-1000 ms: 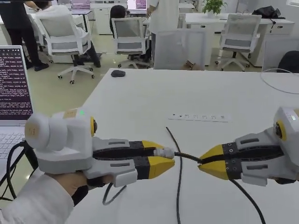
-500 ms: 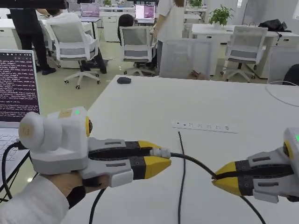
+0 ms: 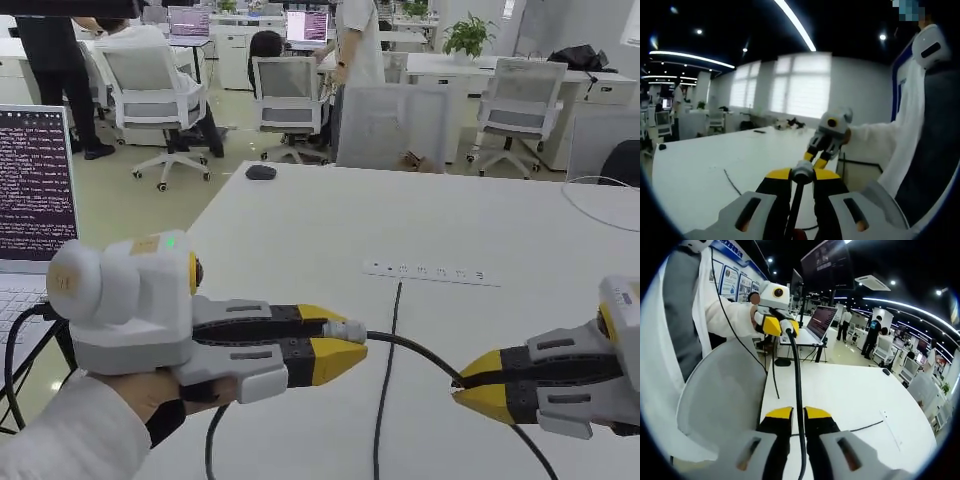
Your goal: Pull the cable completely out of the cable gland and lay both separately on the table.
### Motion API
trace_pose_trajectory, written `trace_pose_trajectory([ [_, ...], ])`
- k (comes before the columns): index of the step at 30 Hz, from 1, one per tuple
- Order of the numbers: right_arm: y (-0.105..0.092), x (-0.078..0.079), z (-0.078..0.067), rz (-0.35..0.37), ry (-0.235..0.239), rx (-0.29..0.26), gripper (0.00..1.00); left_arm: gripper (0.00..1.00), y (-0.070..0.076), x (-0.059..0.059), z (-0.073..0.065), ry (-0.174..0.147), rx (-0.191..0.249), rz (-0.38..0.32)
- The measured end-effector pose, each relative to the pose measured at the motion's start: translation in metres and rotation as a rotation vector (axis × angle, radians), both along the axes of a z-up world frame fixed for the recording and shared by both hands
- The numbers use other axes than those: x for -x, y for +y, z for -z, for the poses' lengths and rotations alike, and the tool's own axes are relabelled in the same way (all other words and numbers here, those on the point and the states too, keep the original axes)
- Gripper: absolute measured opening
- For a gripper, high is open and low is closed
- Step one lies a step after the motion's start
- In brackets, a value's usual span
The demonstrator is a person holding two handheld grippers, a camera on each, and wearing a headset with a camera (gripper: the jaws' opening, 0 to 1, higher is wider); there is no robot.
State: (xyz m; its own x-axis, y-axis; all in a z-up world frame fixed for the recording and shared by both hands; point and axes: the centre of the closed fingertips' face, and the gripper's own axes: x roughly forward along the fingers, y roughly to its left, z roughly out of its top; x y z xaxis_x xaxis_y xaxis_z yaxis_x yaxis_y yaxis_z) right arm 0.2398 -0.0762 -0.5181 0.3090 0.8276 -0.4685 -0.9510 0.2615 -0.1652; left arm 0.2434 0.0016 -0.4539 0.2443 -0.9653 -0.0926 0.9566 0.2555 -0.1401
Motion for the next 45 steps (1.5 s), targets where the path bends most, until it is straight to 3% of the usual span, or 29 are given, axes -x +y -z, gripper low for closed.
trace_pose_trajectory([
  [4, 0.007, 0.002, -0.014, -0.01, -0.02, -0.027, 0.13, 0.16, -0.003, 0.001, 0.001, 0.002, -0.002, 0.009],
  [11, 0.036, 0.014, -0.046, -0.097, -0.035, -0.125, 0.18, 0.16, -0.009, 0.001, 0.005, 0.011, -0.012, 0.021],
  [13, 0.043, 0.014, -0.049, -0.107, -0.041, -0.123, 0.19, 0.16, -0.011, 0.002, 0.005, 0.013, -0.014, 0.025],
  [24, 0.071, 0.019, -0.049, -0.173, -0.048, -0.121, 0.19, 0.16, -0.015, 0.008, 0.008, 0.023, -0.02, 0.049],
  [32, 0.07, 0.019, -0.043, -0.192, -0.05, -0.104, 0.13, 0.16, -0.015, 0.01, 0.01, 0.023, -0.031, 0.06],
  [36, 0.068, 0.016, -0.041, -0.192, -0.061, -0.098, 0.03, 0.16, -0.016, 0.013, 0.013, 0.021, -0.04, 0.072],
  [45, 0.072, 0.016, -0.041, -0.201, -0.057, -0.107, 0.03, 0.16, -0.014, 0.011, 0.013, 0.02, -0.043, 0.063],
])
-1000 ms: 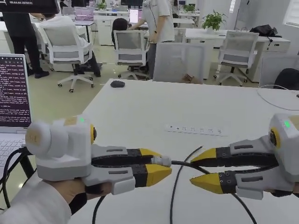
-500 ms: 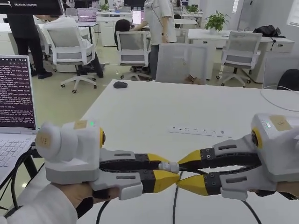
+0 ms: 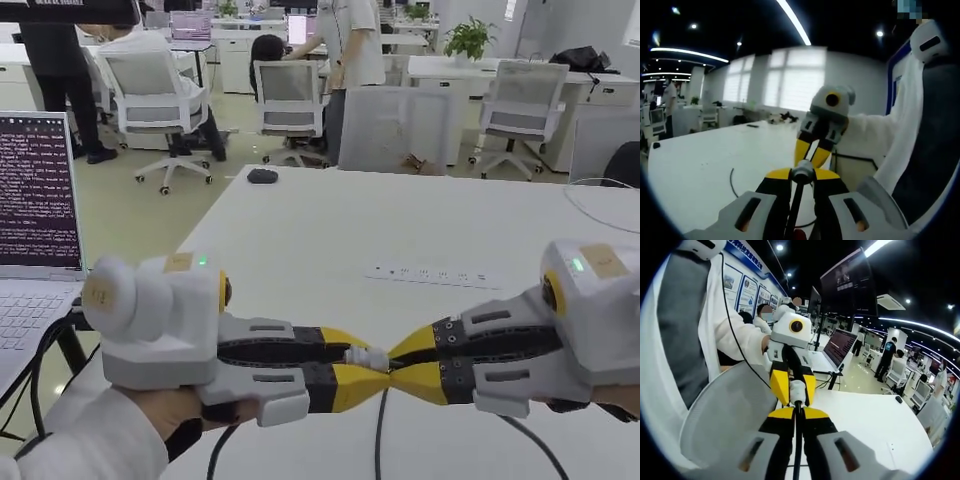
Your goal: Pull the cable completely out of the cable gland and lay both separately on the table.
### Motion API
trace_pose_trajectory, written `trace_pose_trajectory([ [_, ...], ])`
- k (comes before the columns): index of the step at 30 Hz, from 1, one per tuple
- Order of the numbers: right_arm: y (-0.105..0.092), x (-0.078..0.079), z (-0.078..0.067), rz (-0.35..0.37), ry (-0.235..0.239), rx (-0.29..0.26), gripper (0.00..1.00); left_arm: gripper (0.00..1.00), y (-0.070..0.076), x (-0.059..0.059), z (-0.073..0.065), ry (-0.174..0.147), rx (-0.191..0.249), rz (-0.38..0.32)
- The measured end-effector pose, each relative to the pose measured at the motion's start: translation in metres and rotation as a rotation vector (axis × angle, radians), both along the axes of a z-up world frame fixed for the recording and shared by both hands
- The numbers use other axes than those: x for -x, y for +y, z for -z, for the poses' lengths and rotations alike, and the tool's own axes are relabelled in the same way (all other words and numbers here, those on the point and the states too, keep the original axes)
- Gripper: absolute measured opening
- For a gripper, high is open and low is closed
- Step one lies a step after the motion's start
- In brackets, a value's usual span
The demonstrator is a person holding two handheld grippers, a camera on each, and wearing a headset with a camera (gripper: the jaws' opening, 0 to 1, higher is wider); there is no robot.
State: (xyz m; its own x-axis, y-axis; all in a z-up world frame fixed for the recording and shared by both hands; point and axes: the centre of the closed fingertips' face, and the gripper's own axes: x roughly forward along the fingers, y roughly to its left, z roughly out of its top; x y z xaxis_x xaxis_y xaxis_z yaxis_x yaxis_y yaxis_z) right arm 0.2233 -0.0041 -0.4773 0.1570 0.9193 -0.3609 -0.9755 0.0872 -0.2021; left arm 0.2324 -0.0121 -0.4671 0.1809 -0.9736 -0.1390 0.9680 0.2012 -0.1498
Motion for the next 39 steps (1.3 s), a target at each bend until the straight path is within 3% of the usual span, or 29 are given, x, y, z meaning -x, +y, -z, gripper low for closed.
trace_pose_trajectory([
  [7, 0.0, -0.001, 0.001, -0.004, -0.012, 0.006, 0.03, 0.16, 0.001, -0.002, 0.001, 0.0, -0.003, -0.004],
  [18, -0.023, -0.013, 0.003, 0.051, -0.009, 0.013, 0.03, 0.16, 0.014, -0.013, -0.002, 0.006, 0.006, -0.04],
  [32, -0.075, -0.026, 0.033, 0.178, 0.054, 0.05, 0.03, 0.16, 0.028, -0.021, -0.002, 0.011, 0.007, -0.076],
  [39, -0.091, -0.027, 0.042, 0.228, 0.077, 0.051, 0.03, 0.16, 0.032, -0.024, -0.003, 0.017, 0.017, -0.094],
])
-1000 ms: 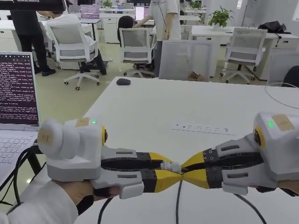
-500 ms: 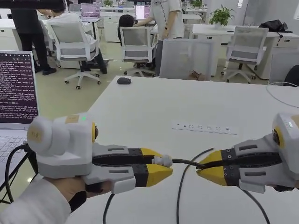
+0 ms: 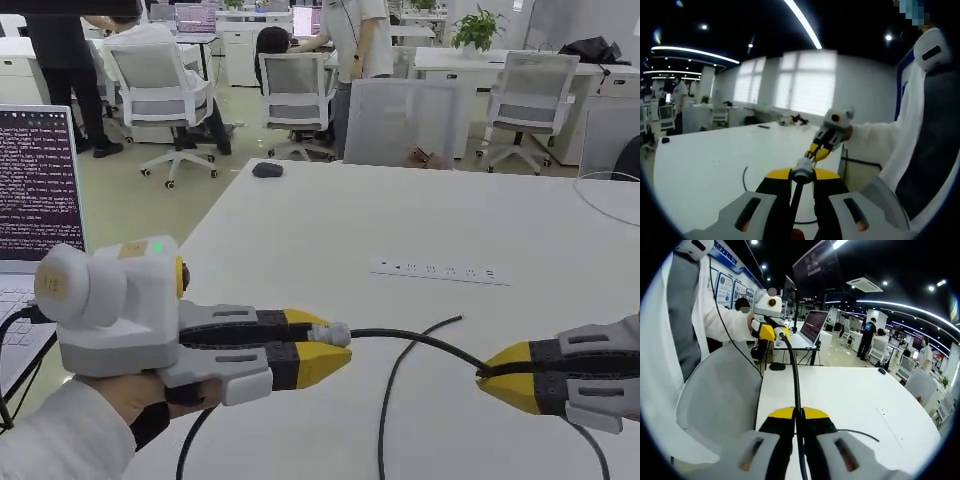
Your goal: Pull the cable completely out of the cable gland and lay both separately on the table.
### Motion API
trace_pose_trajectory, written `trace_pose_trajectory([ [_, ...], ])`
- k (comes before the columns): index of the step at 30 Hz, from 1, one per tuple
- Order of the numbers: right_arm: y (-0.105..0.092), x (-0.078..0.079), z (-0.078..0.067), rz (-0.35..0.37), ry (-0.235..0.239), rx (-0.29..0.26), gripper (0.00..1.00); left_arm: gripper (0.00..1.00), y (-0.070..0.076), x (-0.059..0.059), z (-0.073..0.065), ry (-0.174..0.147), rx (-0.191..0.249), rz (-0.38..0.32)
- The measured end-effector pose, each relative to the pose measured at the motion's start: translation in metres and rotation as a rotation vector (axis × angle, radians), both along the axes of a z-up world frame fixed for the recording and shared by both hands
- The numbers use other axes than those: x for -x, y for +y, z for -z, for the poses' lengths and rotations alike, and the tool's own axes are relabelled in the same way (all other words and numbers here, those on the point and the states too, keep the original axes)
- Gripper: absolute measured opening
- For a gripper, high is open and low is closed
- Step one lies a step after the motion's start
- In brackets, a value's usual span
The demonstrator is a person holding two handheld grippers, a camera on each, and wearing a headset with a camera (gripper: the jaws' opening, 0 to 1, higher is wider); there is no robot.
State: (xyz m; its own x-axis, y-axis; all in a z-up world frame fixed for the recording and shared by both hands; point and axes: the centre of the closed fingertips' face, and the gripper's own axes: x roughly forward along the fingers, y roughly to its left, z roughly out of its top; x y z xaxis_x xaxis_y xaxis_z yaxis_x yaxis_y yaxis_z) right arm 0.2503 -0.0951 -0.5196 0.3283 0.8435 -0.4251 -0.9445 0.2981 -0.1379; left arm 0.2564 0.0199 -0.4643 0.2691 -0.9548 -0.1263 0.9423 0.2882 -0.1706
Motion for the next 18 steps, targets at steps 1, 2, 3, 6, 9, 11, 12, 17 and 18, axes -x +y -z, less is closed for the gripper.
trace_pose_trajectory([
  [1, -0.0004, 0.0001, 0.0003, 0.002, 0.001, 0.0, 0.03, 0.16, 0.0001, -0.0004, -0.0004, 0.002, 0.003, -0.001],
  [2, -0.0007, 0.0004, 0.0006, 0.005, 0.002, -0.002, 0.03, 0.16, 0.0004, -0.0012, -0.0004, 0.002, 0.004, -0.002],
  [3, -0.0003, 0.0009, 0.0004, 0.005, 0.004, -0.006, 0.03, 0.16, 0.0002, -0.0015, -0.0002, 0.002, 0.002, -0.002],
  [6, -0.0004, 0.0009, 0.003, 0.004, 0.007, -0.001, 0.03, 0.16, -0.0009, -0.0011, 0.0, 0.004, 0.003, -0.001],
  [9, -0.0001, 0.0001, 0.0052, 0.006, 0.012, 0.001, 0.03, 0.16, -0.0015, -0.0007, 0.0004, 0.004, 0.002, 0.0],
  [11, 0.0006, -0.0002, 0.0062, 0.008, 0.016, -0.001, 0.03, 0.16, -0.0009, -0.0009, 0.001, 0.004, 0.0, -0.001],
  [12, 0.0009, -0.0001, 0.0065, 0.008, 0.016, 0.0, 0.03, 0.16, -0.0005, -0.0011, 0.0013, 0.005, -0.001, -0.003],
  [17, 0.0033, 0.0003, 0.0069, 0.002, 0.019, -0.001, 0.03, 0.16, 0.001, -0.001, 0.0011, 0.005, 0.001, -0.006],
  [18, 0.0036, 0.0003, 0.0072, 0.002, 0.02, 0.0, 0.03, 0.16, 0.0006, -0.001, 0.001, 0.005, 0.001, -0.007],
])
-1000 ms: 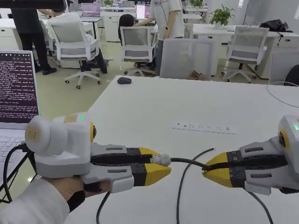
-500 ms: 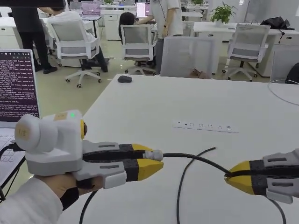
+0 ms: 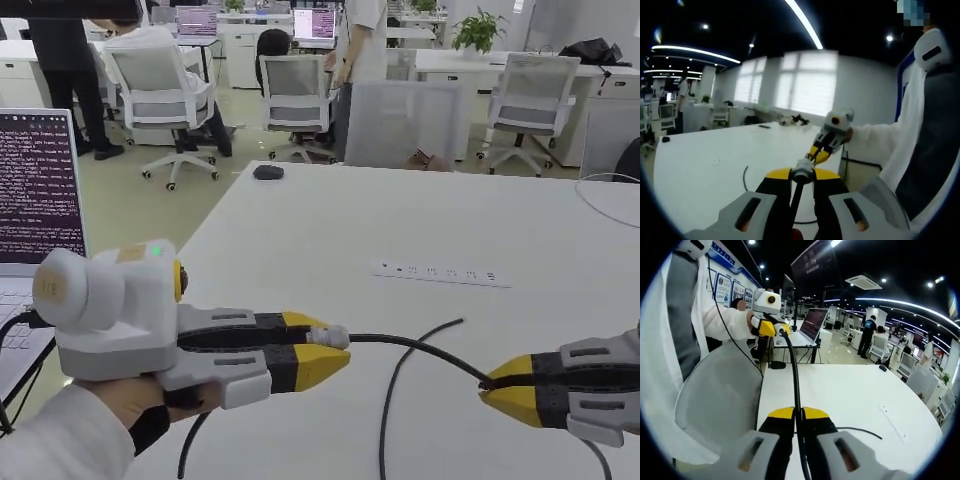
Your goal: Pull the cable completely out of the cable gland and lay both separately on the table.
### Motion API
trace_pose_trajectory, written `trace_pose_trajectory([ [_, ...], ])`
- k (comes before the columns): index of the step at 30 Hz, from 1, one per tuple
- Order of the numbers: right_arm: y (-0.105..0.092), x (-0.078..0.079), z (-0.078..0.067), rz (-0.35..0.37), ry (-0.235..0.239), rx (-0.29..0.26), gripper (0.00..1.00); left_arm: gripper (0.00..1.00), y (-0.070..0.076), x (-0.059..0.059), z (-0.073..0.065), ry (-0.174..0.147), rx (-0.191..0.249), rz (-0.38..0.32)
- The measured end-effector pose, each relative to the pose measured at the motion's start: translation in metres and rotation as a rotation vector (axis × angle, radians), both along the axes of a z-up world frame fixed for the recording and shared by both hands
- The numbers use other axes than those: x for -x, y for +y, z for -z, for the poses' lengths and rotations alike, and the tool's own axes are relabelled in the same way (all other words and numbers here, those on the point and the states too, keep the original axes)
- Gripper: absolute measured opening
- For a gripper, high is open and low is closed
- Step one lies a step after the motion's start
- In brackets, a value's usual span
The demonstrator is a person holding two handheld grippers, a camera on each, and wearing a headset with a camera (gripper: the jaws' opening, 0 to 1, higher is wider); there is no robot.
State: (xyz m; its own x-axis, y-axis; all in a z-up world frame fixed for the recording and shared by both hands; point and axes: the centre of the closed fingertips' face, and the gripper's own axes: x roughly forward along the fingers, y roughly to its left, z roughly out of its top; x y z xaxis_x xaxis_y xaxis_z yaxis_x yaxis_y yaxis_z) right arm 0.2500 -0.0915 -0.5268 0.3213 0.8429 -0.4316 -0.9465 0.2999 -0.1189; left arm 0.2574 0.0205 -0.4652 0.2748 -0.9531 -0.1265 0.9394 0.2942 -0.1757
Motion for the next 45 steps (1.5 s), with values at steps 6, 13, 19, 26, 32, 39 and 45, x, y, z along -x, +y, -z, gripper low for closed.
trace_pose_trajectory([
  [6, -0.001, 0.001, 0.003, 0.007, 0.016, 0.009, 0.04, 0.16, -0.002, 0.001, -0.001, -0.002, 0.002, 0.005],
  [13, 0.004, -0.001, -0.004, 0.035, 0.016, 0.025, 0.19, 0.16, -0.007, 0.004, -0.001, 0.002, 0.006, 0.018],
  [19, 0.033, 0.001, -0.041, -0.056, -0.082, -0.008, 0.19, 0.16, -0.012, 0.006, 0.0, 0.004, 0.0, 0.03],
  [26, 0.063, 0.002, -0.06, -0.136, -0.147, -0.015, 0.19, 0.16, -0.018, 0.009, -0.001, 0.002, 0.0, 0.049],
  [32, 0.077, 0.003, -0.051, -0.189, -0.152, 0.018, 0.19, 0.16, -0.024, 0.014, -0.001, -0.003, -0.002, 0.075],
  [39, 0.085, 0.012, -0.043, -0.249, -0.159, 0.049, 0.06, 0.16, -0.028, 0.018, 0.002, -0.012, -0.018, 0.104],
  [45, 0.083, 0.013, -0.04, -0.254, -0.162, 0.052, 0.05, 0.16, -0.028, 0.017, 0.003, -0.009, -0.027, 0.105],
])
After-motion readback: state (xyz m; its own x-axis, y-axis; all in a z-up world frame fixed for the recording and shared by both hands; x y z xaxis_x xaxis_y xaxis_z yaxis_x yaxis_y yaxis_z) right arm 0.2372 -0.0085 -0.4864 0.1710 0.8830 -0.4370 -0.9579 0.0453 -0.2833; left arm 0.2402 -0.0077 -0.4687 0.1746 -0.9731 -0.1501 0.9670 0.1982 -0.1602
